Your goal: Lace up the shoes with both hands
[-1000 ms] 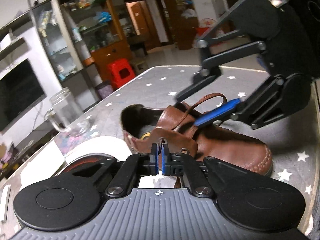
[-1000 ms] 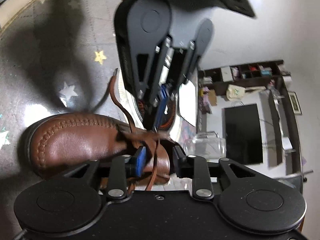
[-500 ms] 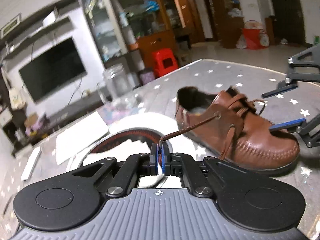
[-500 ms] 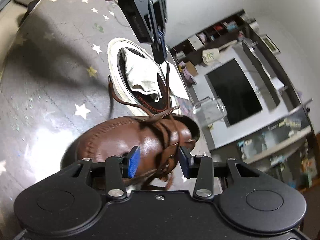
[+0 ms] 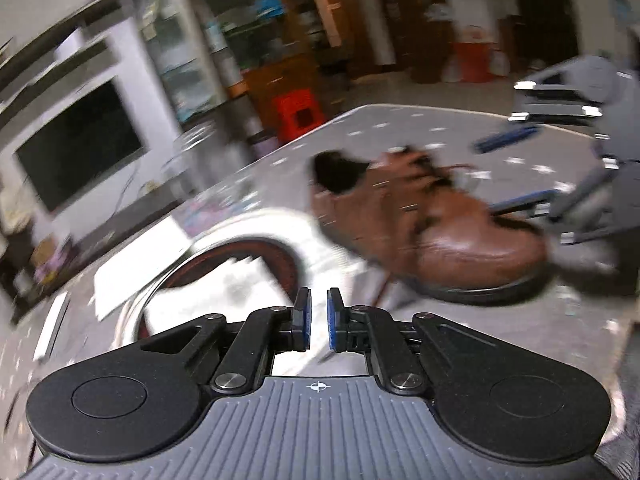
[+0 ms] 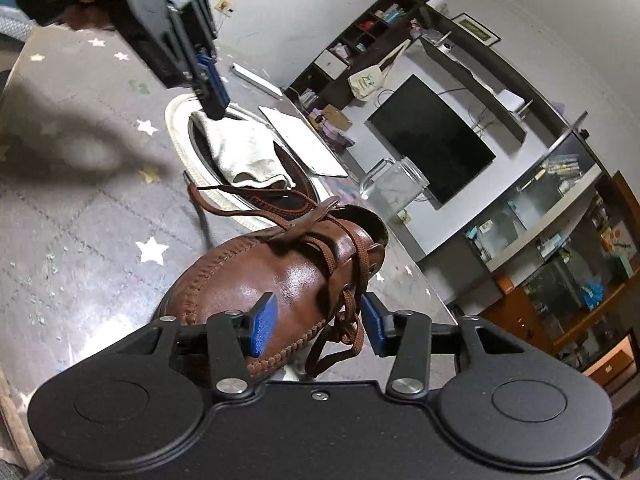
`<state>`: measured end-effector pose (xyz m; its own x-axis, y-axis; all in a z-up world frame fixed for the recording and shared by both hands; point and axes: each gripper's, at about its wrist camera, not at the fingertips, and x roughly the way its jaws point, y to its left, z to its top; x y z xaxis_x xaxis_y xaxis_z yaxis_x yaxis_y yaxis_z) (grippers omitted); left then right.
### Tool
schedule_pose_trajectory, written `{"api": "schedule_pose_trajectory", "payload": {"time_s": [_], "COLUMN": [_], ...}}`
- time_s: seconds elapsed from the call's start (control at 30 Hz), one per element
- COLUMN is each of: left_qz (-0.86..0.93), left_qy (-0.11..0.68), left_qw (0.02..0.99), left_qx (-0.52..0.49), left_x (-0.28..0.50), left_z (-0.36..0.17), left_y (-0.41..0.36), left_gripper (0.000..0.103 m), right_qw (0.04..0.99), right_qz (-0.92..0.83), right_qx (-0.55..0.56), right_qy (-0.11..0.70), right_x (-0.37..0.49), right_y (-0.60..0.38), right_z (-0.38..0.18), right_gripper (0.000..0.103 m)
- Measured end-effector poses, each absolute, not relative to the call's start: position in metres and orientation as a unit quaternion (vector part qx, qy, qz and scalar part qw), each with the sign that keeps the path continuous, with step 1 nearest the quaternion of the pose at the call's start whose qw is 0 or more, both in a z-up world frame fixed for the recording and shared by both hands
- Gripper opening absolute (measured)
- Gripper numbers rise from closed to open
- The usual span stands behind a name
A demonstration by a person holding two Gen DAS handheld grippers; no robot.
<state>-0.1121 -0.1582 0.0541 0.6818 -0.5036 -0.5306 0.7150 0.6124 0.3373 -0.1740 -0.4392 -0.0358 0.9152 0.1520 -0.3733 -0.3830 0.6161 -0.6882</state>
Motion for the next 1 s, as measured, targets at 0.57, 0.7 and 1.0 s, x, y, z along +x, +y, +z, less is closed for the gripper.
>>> {"api": "schedule_pose_trajectory", "payload": {"time_s": [0.57, 0.7, 1.0], "left_qz": [-0.442, -0.455, -0.484], "left_qy": [0.246, 0.266, 0.277], "left_qw": [0.799, 0.783, 0.777], "left_qx": [0.325, 0.33, 0.292], "left_x": [-0.081, -0.074, -0.08], "left_z": [0.035, 0.03, 0.028], "left_y": [-0.206, -0.208, -0.199], "left_gripper": [0.032, 0.028, 0.005], "right_qw": [0.891, 0.893, 0.896], "right_qz": [0.161, 0.159, 0.153], "right_qx": [-0.401, -0.397, -0.391], "right_qy": [0.14, 0.141, 0.144], "right_x": [-0.178, -0.178, -0.182], "right_y": [-0.44, -0.442, -0.446], "right_z": [-0.035, -0.034, -0.036], "right_gripper": [0.053, 0.053, 0.054]}}
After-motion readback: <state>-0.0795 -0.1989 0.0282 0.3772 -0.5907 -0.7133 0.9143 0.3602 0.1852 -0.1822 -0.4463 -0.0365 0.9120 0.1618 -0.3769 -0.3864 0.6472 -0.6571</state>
